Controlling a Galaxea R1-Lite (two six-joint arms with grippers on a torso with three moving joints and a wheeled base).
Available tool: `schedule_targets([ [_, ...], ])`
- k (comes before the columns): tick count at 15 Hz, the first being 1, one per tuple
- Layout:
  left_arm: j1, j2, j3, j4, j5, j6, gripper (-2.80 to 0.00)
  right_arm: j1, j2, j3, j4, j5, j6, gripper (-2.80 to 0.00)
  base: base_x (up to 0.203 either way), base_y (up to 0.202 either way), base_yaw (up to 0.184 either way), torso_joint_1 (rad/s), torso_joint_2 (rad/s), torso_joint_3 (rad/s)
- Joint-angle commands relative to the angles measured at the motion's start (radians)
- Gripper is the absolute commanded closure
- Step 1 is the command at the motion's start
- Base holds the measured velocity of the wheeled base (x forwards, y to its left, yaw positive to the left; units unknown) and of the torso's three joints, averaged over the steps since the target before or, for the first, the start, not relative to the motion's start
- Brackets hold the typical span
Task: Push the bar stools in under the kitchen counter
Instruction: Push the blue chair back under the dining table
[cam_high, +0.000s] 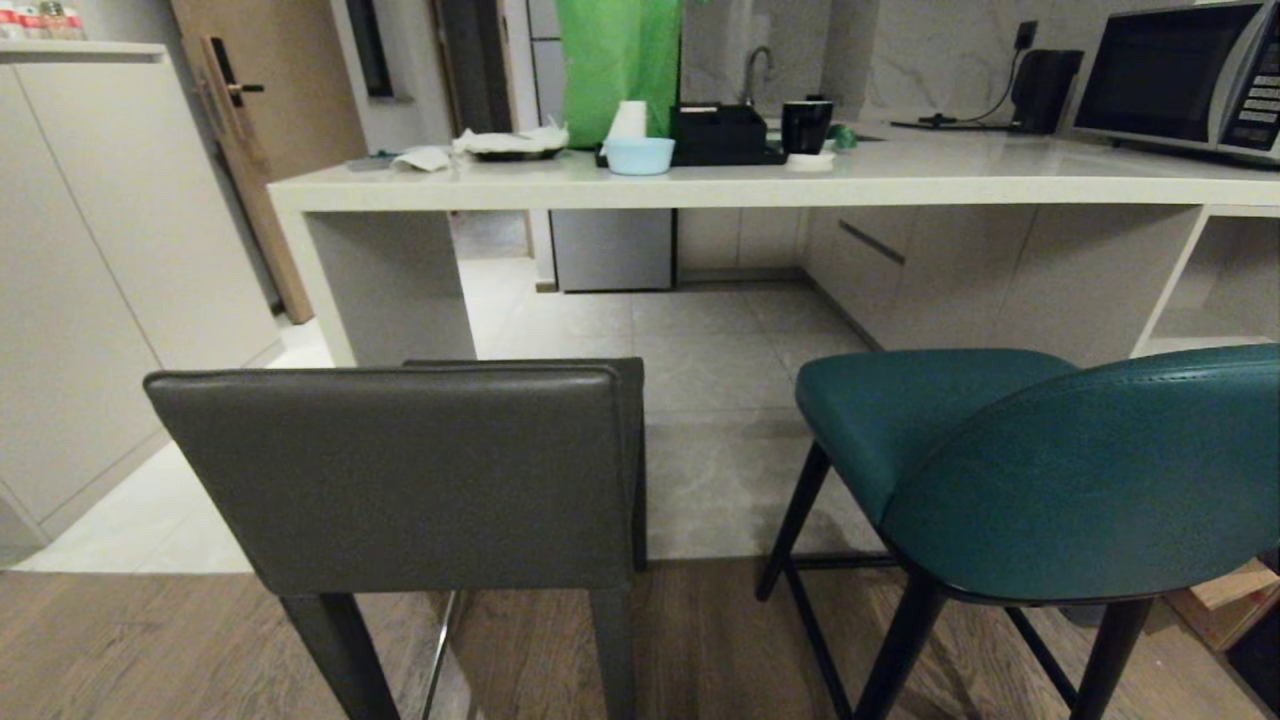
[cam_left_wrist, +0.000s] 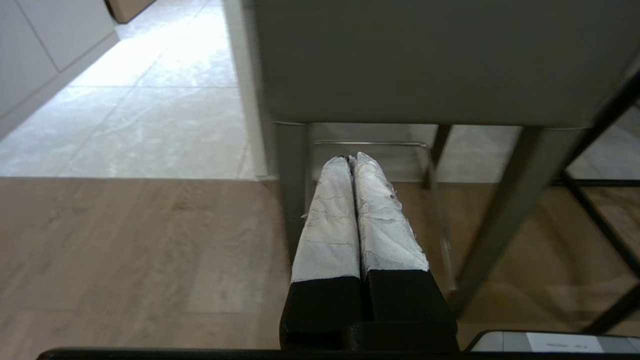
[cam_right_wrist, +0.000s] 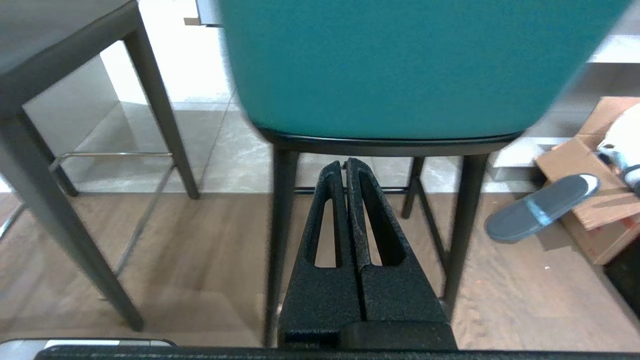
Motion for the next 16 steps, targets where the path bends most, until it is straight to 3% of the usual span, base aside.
schedule_targets([
  [1,0.000,0.001,0.000,0.001,0.001,0.001,0.00,0.000,0.001,0.000,0.000,0.000,-0.001,0.00,0.000,-0.198,0.001,0.002,0.00,0.001],
  [16,0.000,0.001,0.000,0.001,0.002,-0.002,0.00,0.000,0.001,0.000,-0.001,0.000,-0.001,0.00,0.000,-0.194,0.001,0.004,0.00,0.001],
])
